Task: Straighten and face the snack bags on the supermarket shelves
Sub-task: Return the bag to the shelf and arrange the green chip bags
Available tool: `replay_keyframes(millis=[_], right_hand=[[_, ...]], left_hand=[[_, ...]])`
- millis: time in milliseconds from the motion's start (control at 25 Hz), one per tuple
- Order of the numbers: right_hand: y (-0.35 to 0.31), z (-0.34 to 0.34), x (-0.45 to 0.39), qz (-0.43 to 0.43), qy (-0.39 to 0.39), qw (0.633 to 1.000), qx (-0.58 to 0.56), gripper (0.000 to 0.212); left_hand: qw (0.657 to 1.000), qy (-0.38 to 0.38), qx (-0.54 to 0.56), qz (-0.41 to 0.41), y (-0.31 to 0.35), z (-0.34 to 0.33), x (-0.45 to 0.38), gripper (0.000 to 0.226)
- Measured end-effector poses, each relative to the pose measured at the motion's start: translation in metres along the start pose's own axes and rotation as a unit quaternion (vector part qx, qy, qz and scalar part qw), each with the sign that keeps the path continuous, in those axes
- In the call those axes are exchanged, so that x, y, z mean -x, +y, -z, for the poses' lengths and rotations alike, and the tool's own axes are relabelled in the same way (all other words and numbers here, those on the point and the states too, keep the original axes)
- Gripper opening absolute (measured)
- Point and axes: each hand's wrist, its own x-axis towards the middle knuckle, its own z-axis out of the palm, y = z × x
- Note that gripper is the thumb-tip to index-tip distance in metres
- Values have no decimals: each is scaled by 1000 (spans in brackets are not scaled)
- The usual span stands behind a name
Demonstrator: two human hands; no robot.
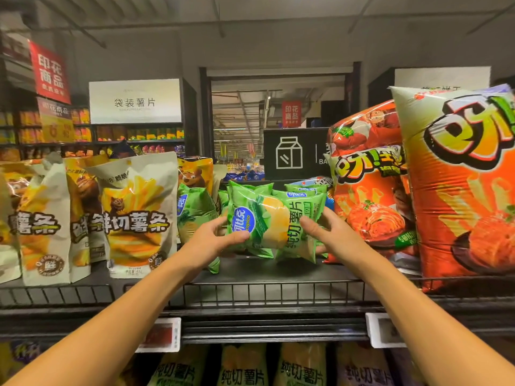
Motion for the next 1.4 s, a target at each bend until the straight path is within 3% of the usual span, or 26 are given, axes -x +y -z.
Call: replay_keyframes(millis=[80, 240, 360, 480, 640, 720, 920, 1080, 1240, 1320, 1400], right_hand=[[1, 2, 1, -15, -24, 999, 26, 82], [0, 1, 2, 26, 18, 999, 44, 80], [-3, 0, 1, 64, 44, 995, 54, 88], [-4, 2, 2, 84, 59, 993, 65, 86], [-6, 0, 3, 83, 42, 994, 54, 84], [-7, 0, 3, 83, 22, 995, 50, 81], [-5, 0, 2, 66, 34, 996, 58, 80], [-4, 0, 4, 6, -27, 999, 25, 90], [-4, -4, 3, -14, -38, 996, -76, 54], [-2, -4, 1, -9, -22, 995, -101, 32], [1, -2, 1, -7, -14, 996, -90, 27]], left_hand=[[999, 23, -17, -26, -3, 3, -2, 92], [996, 15, -71, -60, -7, -1, -1, 61], [995, 11, -70, -74, -4, -2, 1, 67], [999, -7, 23, -40, 1, 0, 4, 91], [992, -37, 122, 20, 4, 0, 2, 47], [987, -23, 158, 7, 3, 0, 0, 42], [980, -15, 197, -19, 1, 1, 0, 57], [981, -19, 190, -35, -3, 3, -1, 62], [986, -22, 159, -36, -2, 5, 1, 80], [984, -32, 169, -38, 0, 4, 2, 77], [983, -36, 175, -32, 2, 2, 3, 67]])
